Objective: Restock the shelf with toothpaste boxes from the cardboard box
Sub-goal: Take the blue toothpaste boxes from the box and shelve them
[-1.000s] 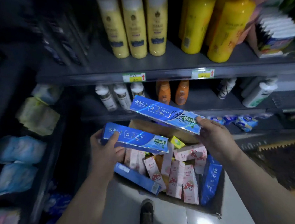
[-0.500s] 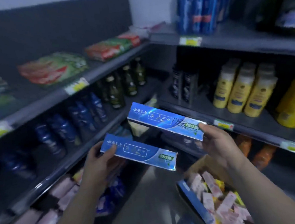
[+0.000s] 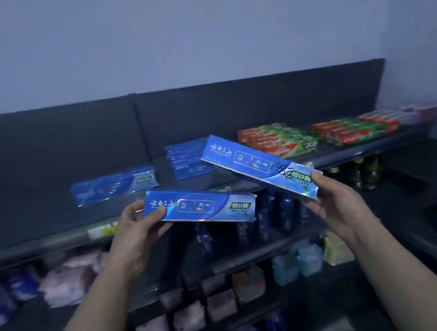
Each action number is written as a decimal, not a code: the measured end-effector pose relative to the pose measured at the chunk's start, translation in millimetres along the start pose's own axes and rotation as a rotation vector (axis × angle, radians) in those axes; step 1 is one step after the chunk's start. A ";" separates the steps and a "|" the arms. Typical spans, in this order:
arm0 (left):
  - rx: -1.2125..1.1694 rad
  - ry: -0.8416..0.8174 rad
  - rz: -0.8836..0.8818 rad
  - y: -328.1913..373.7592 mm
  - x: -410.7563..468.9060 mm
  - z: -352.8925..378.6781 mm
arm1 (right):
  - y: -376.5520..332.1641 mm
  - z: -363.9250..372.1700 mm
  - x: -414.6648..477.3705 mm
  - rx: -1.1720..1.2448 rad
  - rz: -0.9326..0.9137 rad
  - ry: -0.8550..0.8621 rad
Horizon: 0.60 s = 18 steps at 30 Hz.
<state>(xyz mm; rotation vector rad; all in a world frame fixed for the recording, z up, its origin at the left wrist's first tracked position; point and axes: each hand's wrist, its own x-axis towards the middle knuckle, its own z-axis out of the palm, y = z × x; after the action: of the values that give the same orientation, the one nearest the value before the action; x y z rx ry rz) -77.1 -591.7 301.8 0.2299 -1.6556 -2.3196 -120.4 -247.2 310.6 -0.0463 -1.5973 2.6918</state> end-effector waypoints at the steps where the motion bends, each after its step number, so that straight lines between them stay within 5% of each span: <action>1: 0.010 0.014 0.019 11.1 7.9 -18.0 | 3.8 18.8 8.1 0.004 0.004 -0.030; 10: 0.150 0.137 0.089 69.4 71.4 -146.1 | 44.5 150.8 61.5 -0.037 0.004 -0.181; 18: 0.512 0.269 0.113 74.9 121.0 -179.2 | 69.9 198.7 87.6 -0.157 0.011 -0.193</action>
<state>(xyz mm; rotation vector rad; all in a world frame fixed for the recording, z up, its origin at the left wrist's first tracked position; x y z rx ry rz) -129.8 -813.9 317.3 0.5104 -2.0218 -1.6613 -213.8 -452.9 342.6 0.2103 -1.8626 2.6433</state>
